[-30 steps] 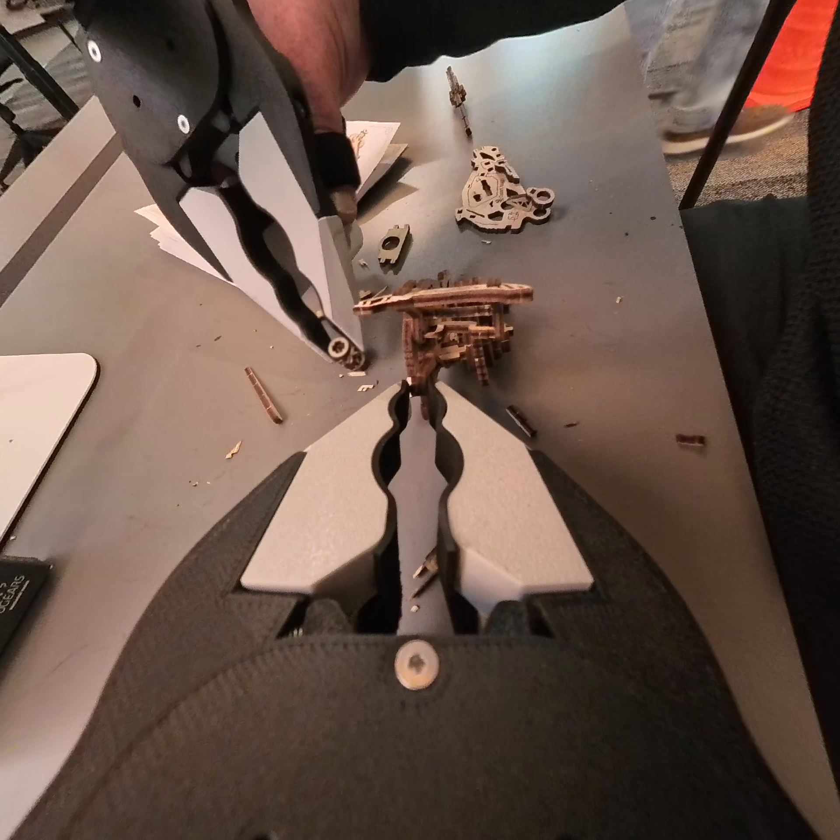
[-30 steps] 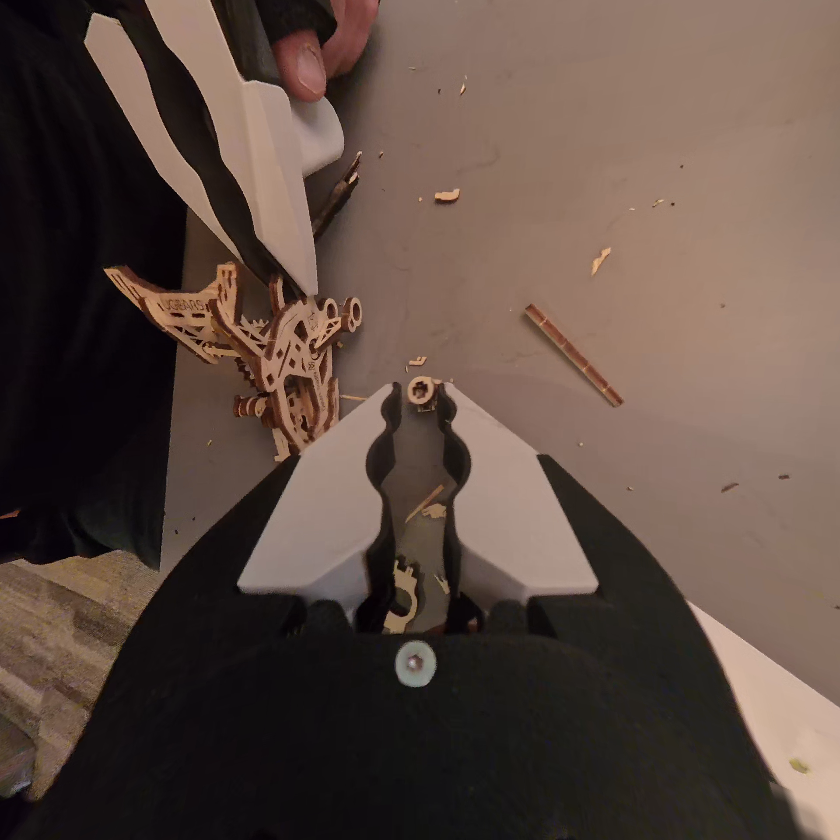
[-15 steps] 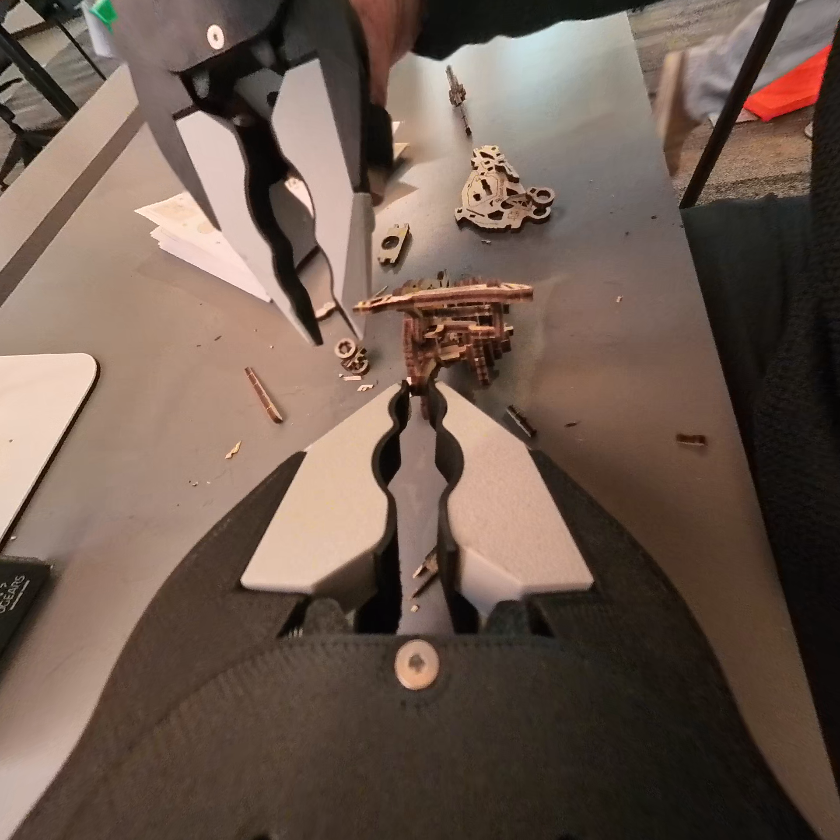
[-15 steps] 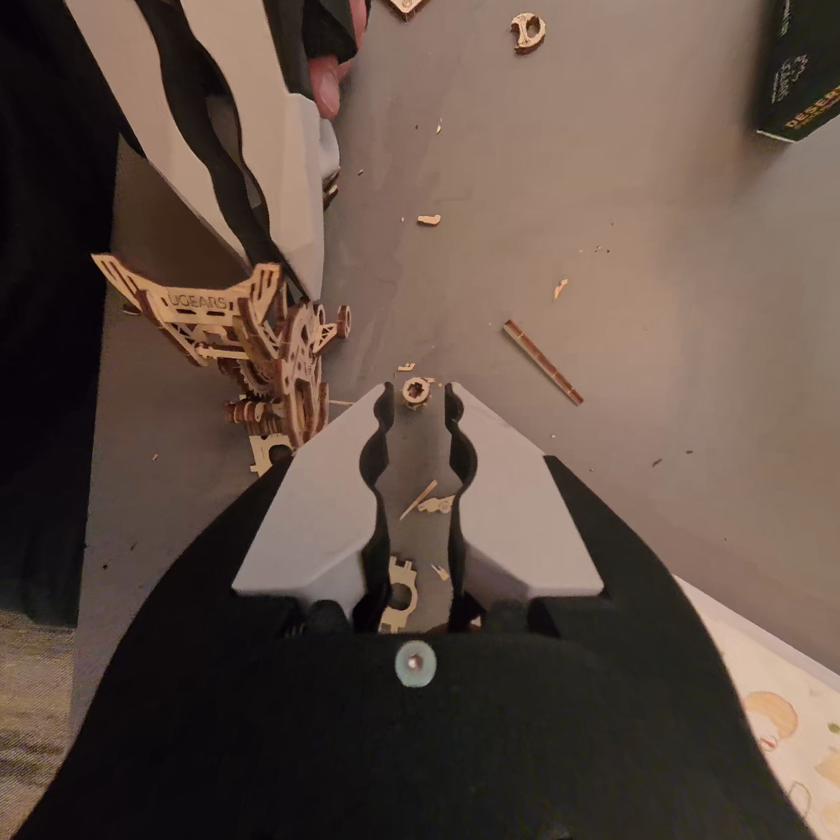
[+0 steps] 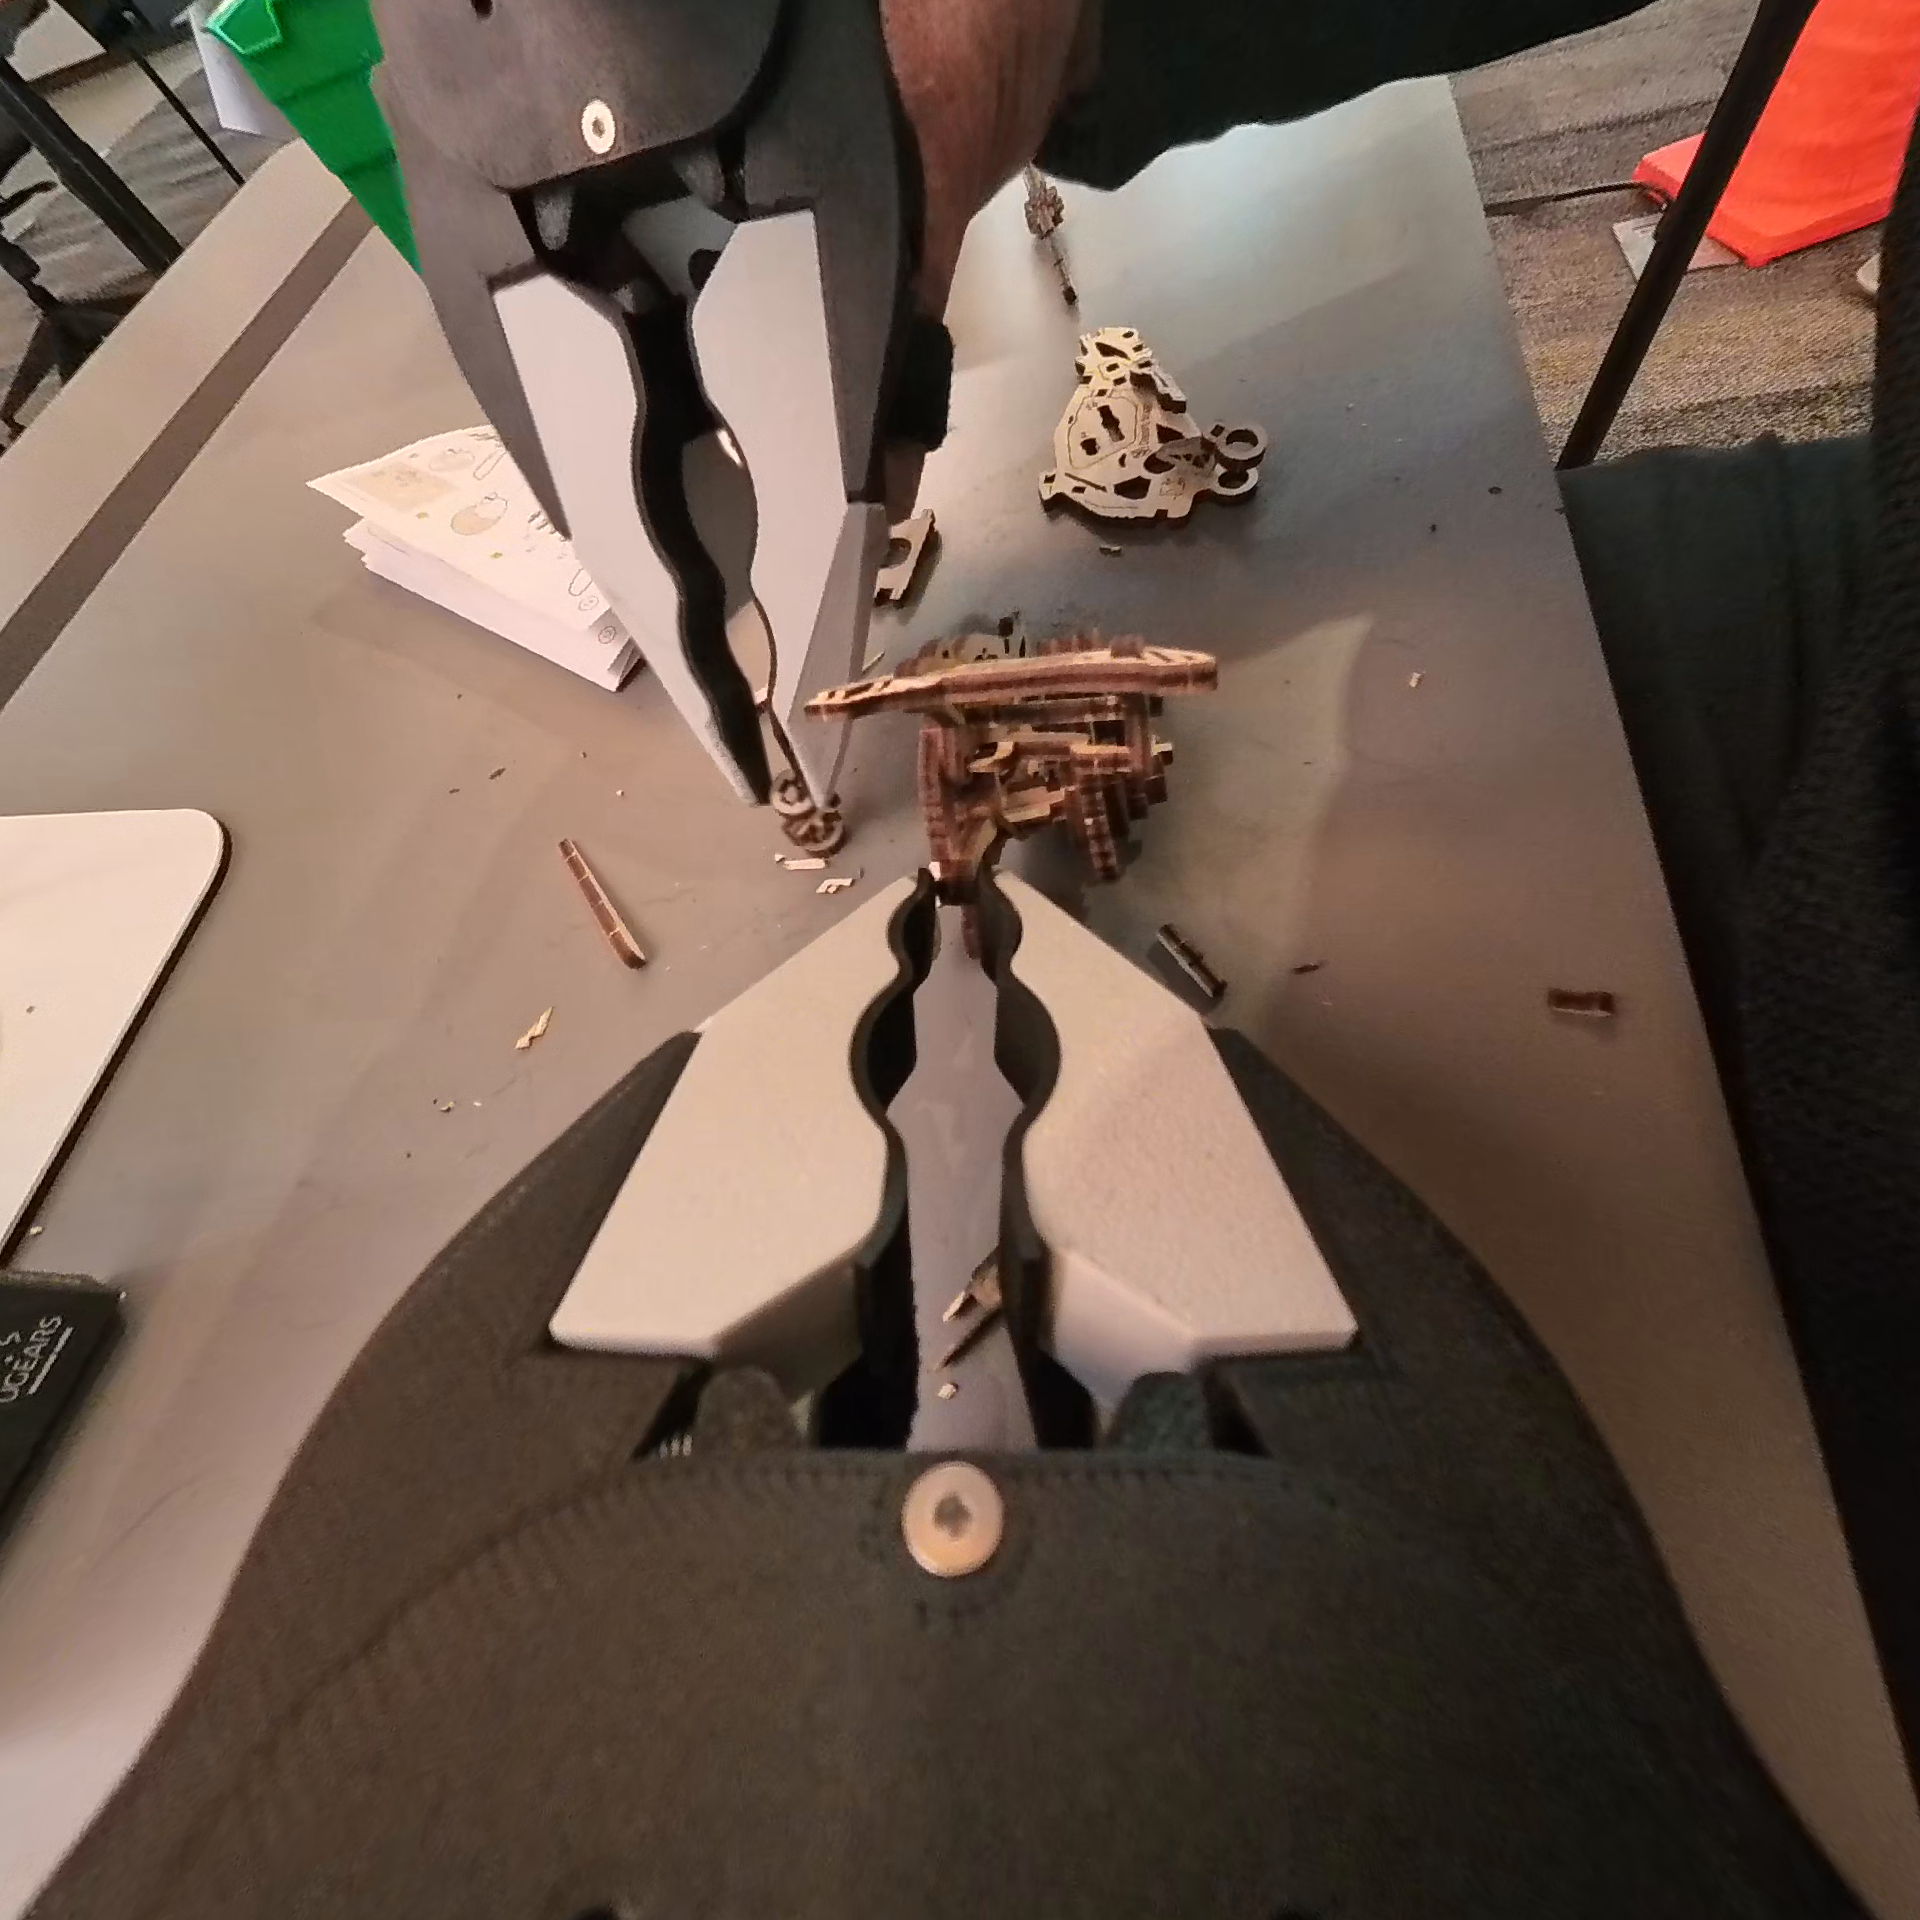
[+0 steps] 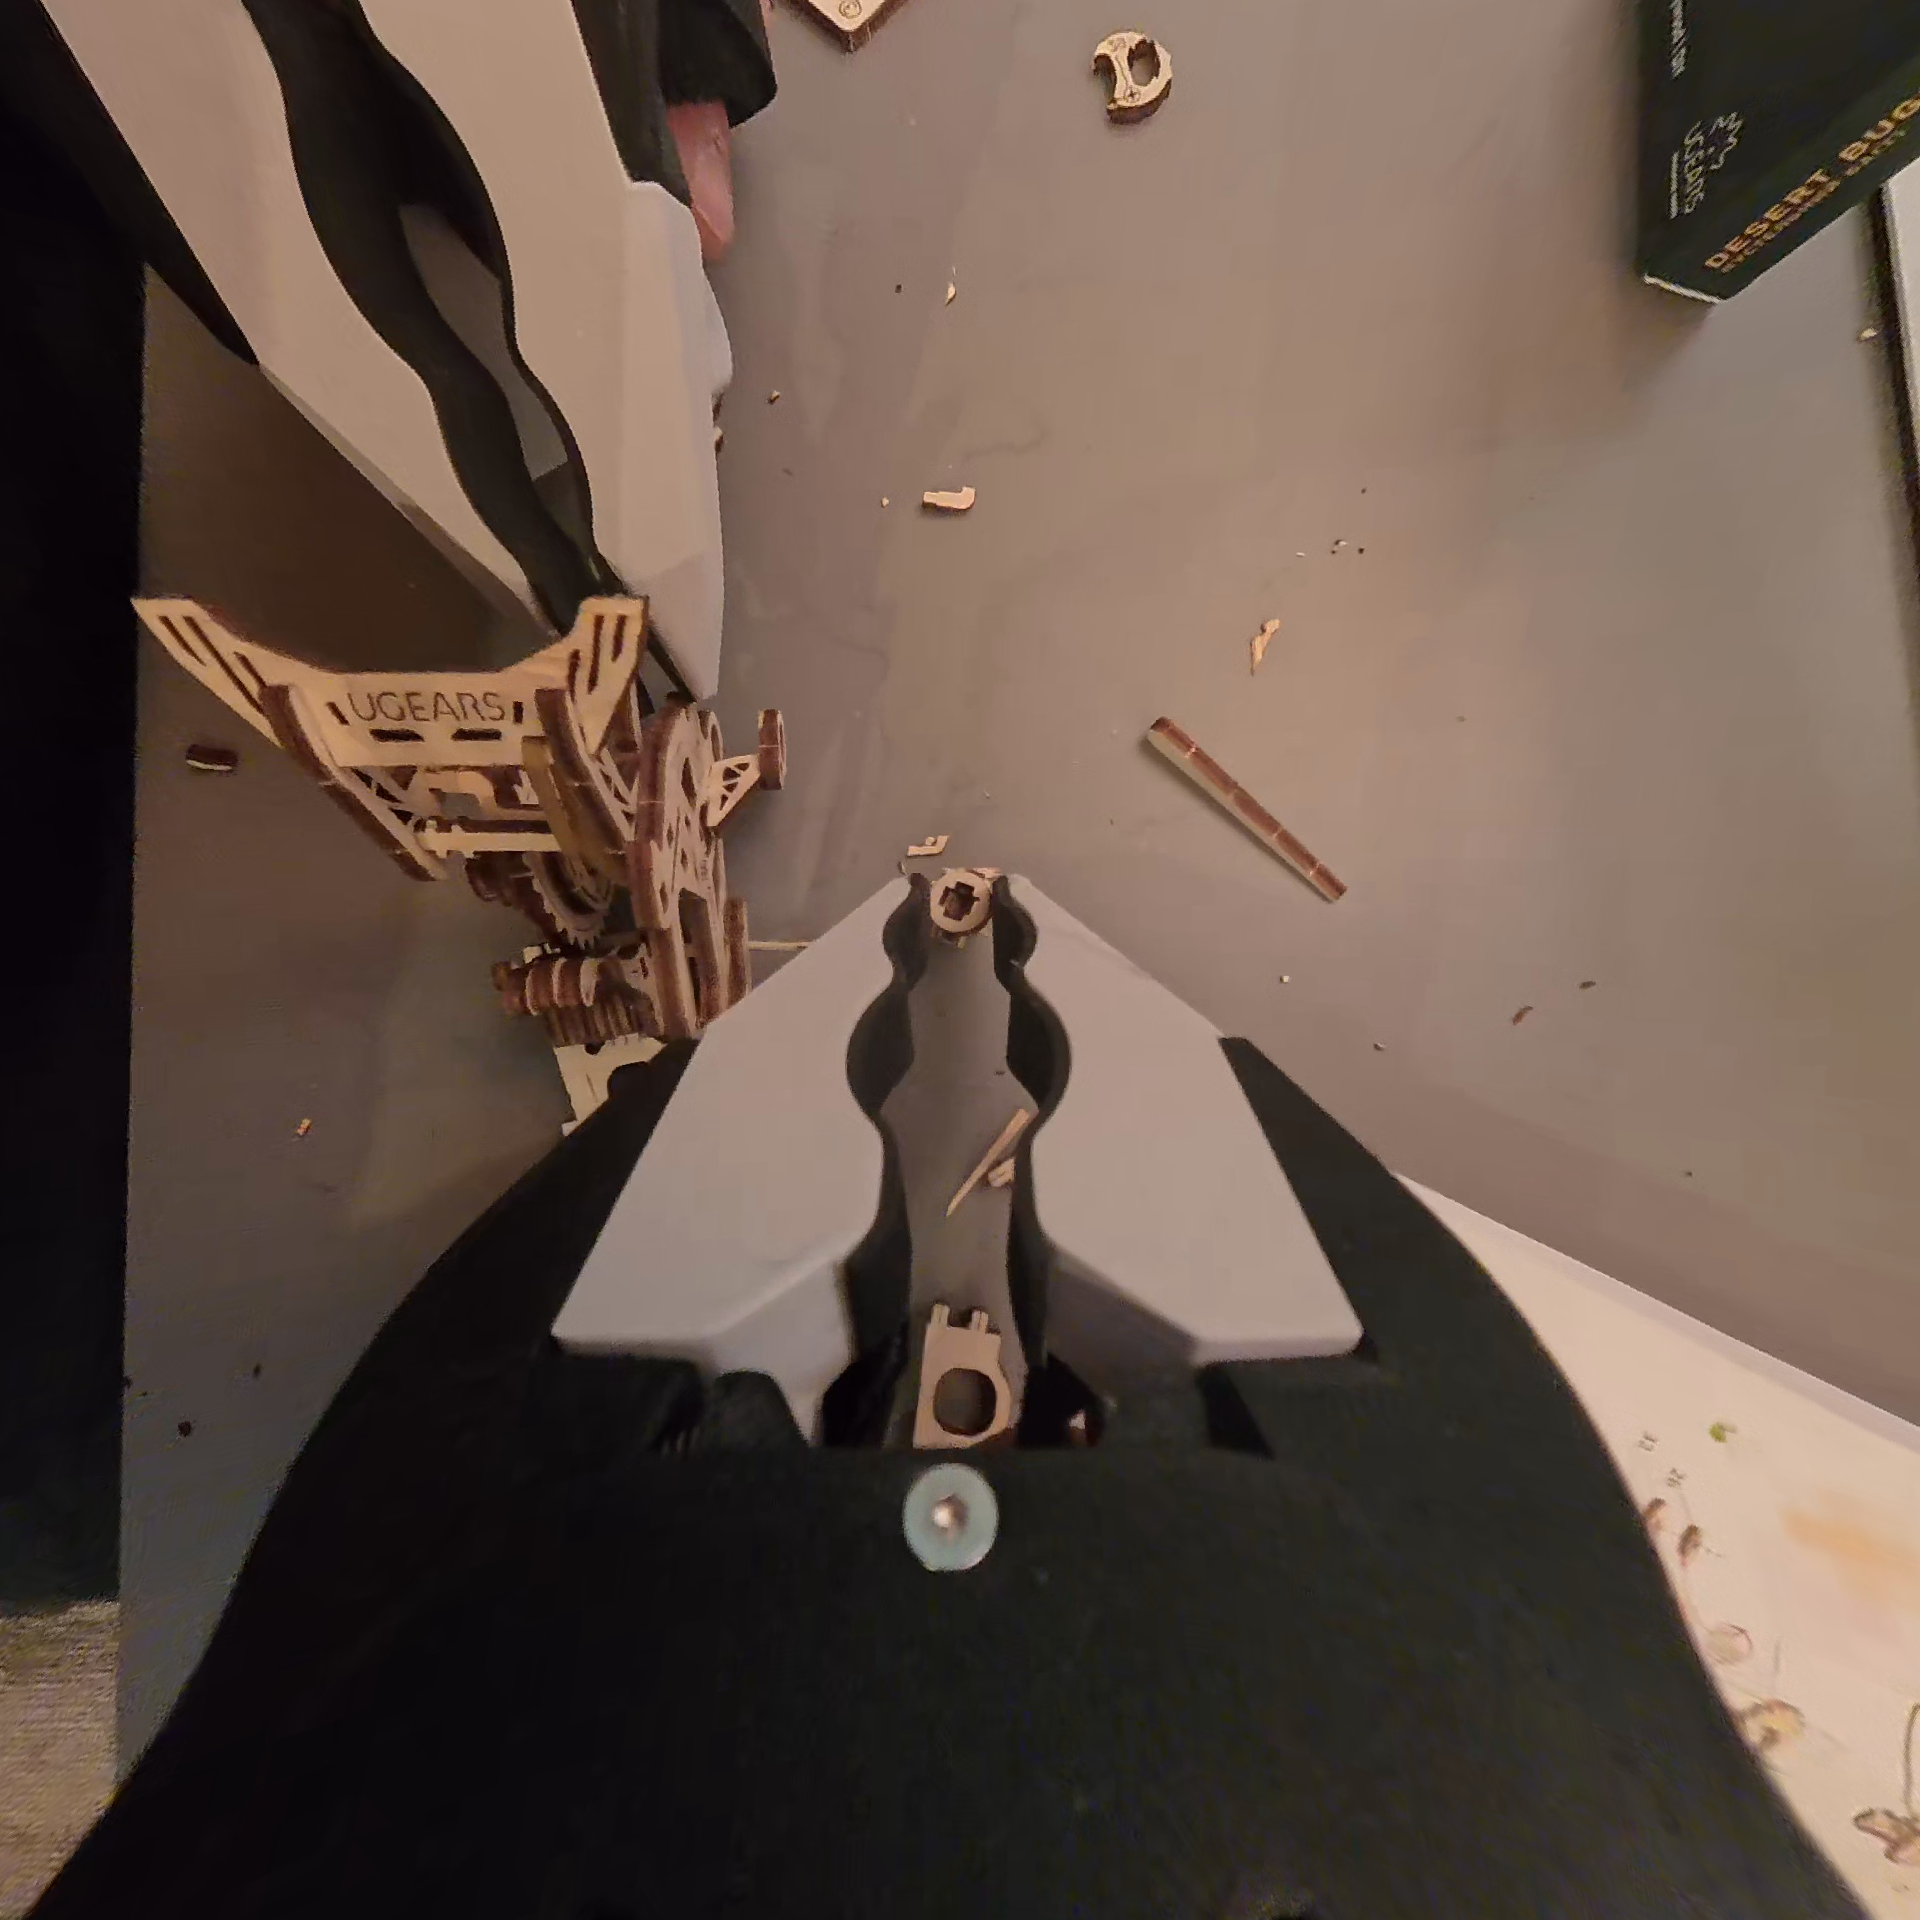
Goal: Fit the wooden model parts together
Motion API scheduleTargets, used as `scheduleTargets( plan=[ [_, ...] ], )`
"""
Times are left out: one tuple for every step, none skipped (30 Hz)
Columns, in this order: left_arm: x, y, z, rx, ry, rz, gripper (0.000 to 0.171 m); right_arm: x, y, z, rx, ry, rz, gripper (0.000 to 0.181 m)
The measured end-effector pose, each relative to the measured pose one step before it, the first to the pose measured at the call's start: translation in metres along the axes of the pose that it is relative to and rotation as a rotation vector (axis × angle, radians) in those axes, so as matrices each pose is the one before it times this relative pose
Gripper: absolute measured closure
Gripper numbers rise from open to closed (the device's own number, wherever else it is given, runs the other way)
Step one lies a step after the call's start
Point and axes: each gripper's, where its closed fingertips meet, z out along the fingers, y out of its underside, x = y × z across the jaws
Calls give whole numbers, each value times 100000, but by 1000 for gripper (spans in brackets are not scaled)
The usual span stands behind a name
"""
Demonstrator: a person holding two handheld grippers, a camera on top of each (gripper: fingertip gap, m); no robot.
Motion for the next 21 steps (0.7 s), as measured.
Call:
scheduleTargets(
  plan=[
    [-2,3,0,-2,33,-43,166,-42,-8,-1,669,-920,1015,173],
    [2,0,1,21,52,-60,166,3,-27,-30,789,-477,740,173],
    [9,-2,1,14,48,-30,166,-38,-79,-61,930,-724,793,173],
    [-1,4,-2,-30,0,19,166,-109,-138,-89,1152,-1037,860,173],
    [-1,3,5,-55,10,20,166,-62,-65,-55,643,-861,990,173],
    [-1,1,0,-4,-16,-16,166,-26,36,-5,-96,-301,462,173],
    [0,1,-7,27,-15,-13,166,-42,71,36,-479,5,-268,173],
    [1,2,5,-46,17,-5,166,-105,61,76,-555,-270,-238,173],
    [9,-2,0,-7,11,29,166,-133,24,120,-397,-550,86,173],
    [1,-2,-5,51,4,14,166,-141,18,130,-143,-570,-135,173],
    [5,-6,2,21,-25,14,166,-106,-65,95,305,-565,9,173],
    [3,0,-1,-17,-27,40,166,-78,-57,69,205,-608,593,173],
    [5,0,-1,-15,-7,48,166,-28,-53,42,115,-393,452,173],
    [10,13,1,-52,6,33,166,-92,-3,73,-158,-684,3,173],
    [14,8,16,-89,59,48,166,-139,35,131,-442,-961,173,173],
    [10,5,2,-93,41,55,166,-163,104,164,-593,-1236,606,173],
    [10,6,5,-4,8,41,166,-78,-73,62,774,-1005,1085,173],
    [-6,-12,-9,63,-23,34,166,-12,1,-9,503,-809,1062,173],
    [11,9,4,-21,-11,-9,166,-11,30,-22,528,-819,922,173],
    [-7,6,-2,-25,3,-30,166,-18,6,1,581,-871,1131,173],
    [3,-4,2,27,9,-25,166,12,-10,-2,687,-686,795,173]
  ],
)
